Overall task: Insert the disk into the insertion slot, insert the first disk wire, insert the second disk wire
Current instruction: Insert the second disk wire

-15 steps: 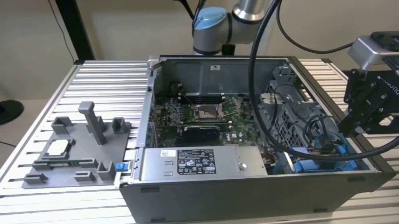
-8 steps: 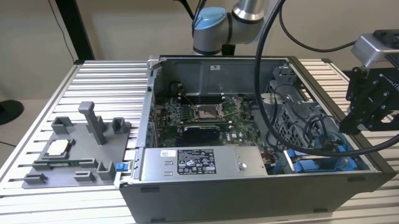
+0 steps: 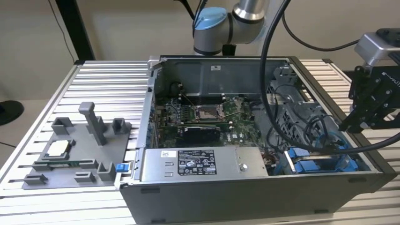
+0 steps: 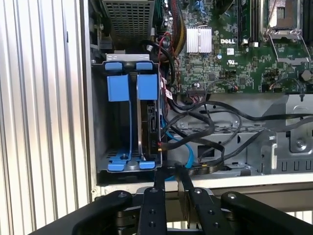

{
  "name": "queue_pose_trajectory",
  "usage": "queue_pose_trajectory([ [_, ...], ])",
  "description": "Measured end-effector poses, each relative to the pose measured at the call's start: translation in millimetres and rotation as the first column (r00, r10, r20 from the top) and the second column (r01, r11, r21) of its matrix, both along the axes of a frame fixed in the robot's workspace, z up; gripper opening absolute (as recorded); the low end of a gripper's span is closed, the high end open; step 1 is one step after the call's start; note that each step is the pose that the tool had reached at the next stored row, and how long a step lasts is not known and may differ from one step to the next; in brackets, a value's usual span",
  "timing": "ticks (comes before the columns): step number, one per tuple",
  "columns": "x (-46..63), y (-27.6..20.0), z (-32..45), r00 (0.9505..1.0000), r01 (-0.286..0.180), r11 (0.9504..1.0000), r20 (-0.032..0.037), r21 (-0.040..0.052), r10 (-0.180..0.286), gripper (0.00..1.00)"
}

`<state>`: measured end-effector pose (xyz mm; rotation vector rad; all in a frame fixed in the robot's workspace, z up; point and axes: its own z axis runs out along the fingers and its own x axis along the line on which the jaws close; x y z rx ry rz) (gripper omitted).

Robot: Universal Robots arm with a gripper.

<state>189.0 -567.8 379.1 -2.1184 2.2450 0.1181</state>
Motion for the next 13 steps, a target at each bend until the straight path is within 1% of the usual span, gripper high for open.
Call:
queue_pose_trajectory([
  [2,0.1,0.9,0.1,1.0000,0.000,1.0000,-0.0003,-0.0001,0.000,0.00],
  [6,0.1,1.3,0.0,1.0000,0.000,1.0000,-0.0006,0.0000,0.000,0.00],
  [7,0.1,1.5,0.0,1.0000,0.000,1.0000,-0.0009,0.0000,0.000,1.00],
  [10,0.3,2.9,0.0,1.0000,0.000,1.0000,-0.0025,-0.0001,0.000,1.00],
  [13,0.3,3.0,0.9,1.0000,0.000,1.0000,-0.0049,0.0002,0.000,1.00],
])
